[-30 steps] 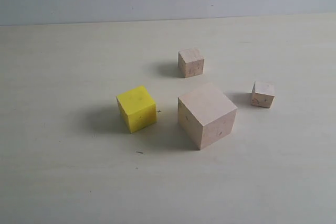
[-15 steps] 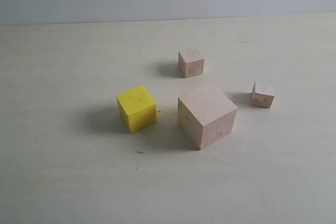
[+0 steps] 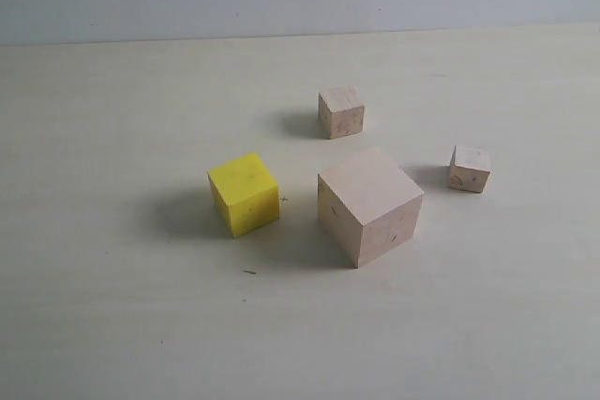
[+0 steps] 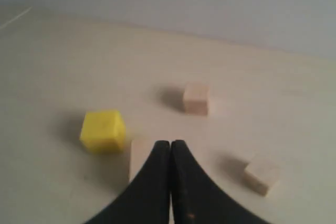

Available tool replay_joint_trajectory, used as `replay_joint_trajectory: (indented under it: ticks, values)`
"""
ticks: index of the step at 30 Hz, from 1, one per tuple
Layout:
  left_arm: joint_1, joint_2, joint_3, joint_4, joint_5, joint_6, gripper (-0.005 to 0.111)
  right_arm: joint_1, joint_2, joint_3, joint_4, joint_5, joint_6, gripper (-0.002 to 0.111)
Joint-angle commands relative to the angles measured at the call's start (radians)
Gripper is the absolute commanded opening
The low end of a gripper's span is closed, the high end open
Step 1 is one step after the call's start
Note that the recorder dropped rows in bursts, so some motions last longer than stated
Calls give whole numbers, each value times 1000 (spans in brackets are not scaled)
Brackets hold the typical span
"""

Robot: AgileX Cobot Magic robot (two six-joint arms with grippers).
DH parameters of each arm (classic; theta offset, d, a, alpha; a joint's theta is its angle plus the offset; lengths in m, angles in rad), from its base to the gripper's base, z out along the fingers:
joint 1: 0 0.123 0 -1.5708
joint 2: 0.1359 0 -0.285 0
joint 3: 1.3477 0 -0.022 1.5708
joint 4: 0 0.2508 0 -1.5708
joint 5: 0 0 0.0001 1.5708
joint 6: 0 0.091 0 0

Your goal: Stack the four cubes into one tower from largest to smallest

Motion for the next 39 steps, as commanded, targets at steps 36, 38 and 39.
replay_joint_trajectory:
  ticks: [36,38,39]
  values:
    - [-169,376,-360,-225,-54,-198,0,13,843,-10,214,0,-51,0]
    - [-169,376,-360,-225,-58,-198,0,13,858,-10,228,0,-51,0]
    - [-169,376,-360,-227,-75,-198,0,13,872,-10,228,0,-51,0]
